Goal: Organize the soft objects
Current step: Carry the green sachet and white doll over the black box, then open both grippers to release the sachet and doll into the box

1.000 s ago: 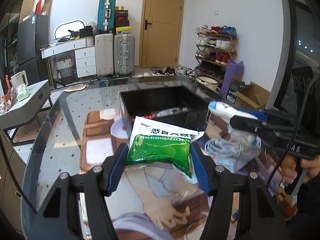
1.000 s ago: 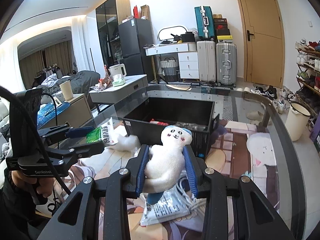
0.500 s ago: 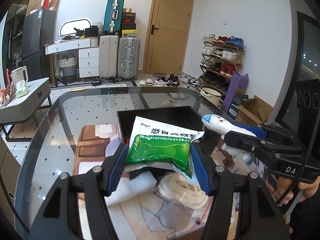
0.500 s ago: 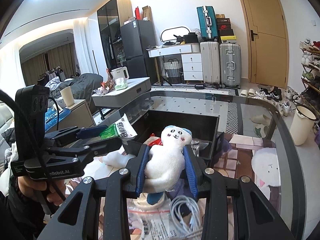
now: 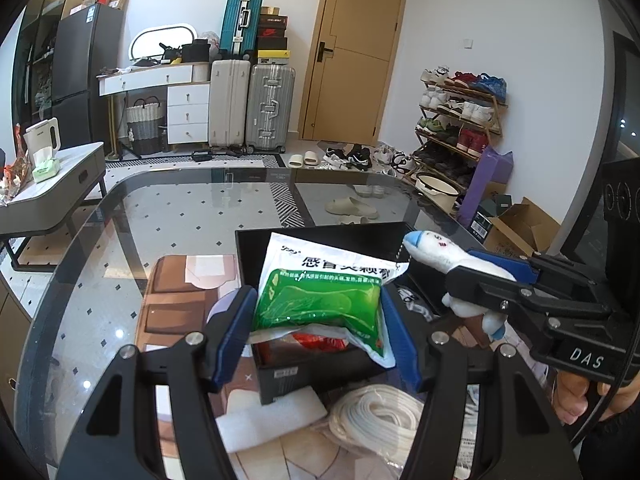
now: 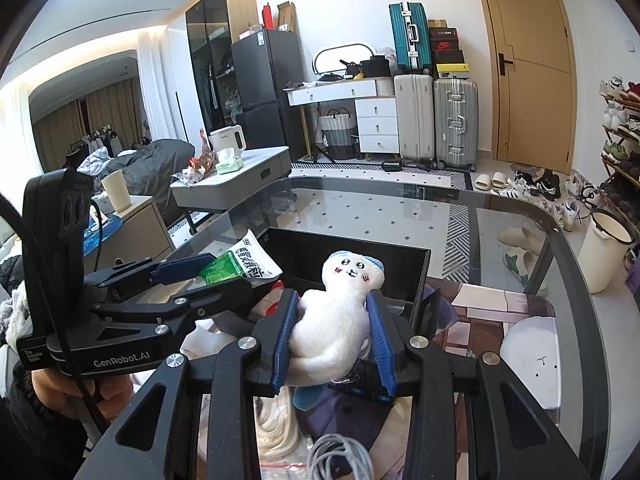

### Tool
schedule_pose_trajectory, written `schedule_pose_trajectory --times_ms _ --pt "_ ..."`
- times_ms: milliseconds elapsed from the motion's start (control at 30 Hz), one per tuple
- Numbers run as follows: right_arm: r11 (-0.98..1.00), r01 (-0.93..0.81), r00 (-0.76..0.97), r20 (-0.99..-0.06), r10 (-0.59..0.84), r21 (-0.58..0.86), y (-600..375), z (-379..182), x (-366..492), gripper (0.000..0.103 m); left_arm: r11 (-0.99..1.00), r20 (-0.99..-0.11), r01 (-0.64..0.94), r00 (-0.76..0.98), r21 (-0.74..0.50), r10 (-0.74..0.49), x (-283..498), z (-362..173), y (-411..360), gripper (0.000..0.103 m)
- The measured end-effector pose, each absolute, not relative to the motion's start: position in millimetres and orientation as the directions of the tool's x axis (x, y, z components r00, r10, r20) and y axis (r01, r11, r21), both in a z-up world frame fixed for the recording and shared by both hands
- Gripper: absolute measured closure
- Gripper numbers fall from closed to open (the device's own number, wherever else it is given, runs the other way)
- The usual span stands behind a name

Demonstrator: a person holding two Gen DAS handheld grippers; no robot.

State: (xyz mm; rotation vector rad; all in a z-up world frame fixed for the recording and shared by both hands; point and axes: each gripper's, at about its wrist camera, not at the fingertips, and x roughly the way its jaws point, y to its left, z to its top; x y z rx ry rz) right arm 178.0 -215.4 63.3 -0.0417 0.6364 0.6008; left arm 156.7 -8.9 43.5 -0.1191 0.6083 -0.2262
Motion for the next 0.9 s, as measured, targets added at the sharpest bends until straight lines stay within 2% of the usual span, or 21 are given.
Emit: schedule_pose_trajectory --times_ms 767,900 --pt "0.830 -0.549 0.631 -0.601 0.491 0.101 -204.9 45.8 217.4 0.068 0.978 -0.557 0.170 0.804 -0.120 -0.208 176.4 34.0 -20.2 0.040" --pt "0.832 -0.551 0.657 -0.580 0.481 0.067 -204.5 47.9 216.7 0.056 0.978 -0.556 0.176 0.804 -0.114 -0.210 176.2 34.8 -22.2 0.038"
